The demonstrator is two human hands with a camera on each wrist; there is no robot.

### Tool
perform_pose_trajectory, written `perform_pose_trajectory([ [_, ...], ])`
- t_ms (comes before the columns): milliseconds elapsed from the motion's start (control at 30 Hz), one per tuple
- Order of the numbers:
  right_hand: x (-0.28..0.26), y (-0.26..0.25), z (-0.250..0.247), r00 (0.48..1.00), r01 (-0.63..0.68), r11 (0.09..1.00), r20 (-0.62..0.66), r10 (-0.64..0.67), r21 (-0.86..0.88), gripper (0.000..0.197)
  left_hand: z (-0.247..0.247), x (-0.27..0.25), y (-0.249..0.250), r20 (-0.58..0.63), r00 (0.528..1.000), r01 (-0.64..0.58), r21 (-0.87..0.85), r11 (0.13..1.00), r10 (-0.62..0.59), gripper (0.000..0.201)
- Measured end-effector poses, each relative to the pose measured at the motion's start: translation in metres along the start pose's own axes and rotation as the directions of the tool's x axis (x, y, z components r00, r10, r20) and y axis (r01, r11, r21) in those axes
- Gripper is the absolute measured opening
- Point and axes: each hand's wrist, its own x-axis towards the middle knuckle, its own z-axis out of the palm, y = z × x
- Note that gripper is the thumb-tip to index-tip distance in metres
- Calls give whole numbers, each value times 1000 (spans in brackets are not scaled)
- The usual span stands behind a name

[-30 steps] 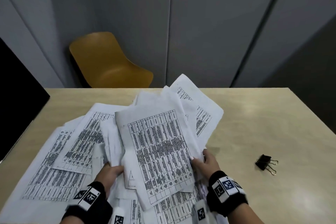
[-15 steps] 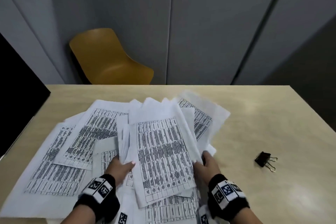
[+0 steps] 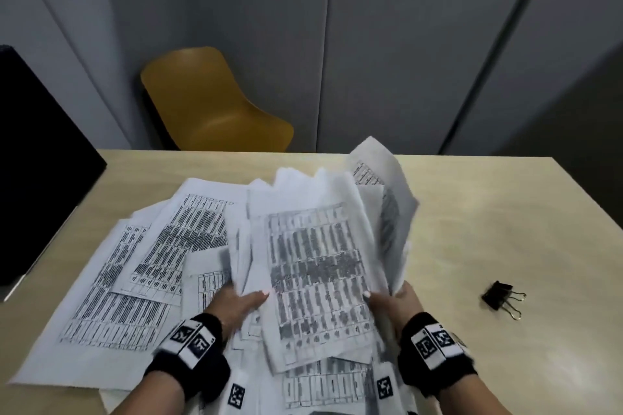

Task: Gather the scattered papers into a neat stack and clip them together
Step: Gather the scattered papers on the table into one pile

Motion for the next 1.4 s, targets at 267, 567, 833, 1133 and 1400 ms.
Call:
perform_pose_trajectory([
  [267, 7, 10, -25, 987, -49, 963, -135, 88, 265, 10, -62, 28, -18, -367, 906, 49, 588, 808, 212, 71],
  [567, 18, 27, -22, 989, -87, 934, -79, 122, 346, 6, -6, -9, -40, -22, 977, -93, 852, 515, 212, 73],
  [833, 10, 16, -23, 994, -83, 965, -41, 96, 248, 10, -76, 28, -36, -414, 910, 337, 740, 582, -2, 81],
  [1133, 34, 34, -27, 983, -168, 977, -57, 176, 129, 25, -35, 10, -38, -366, 862, -119, 526, 842, 350, 60],
  [1400, 43, 40, -30, 981, -179, 978, -56, 186, 110, 25, -68, 30, -36, -381, 921, 336, 664, 668, -83, 88],
])
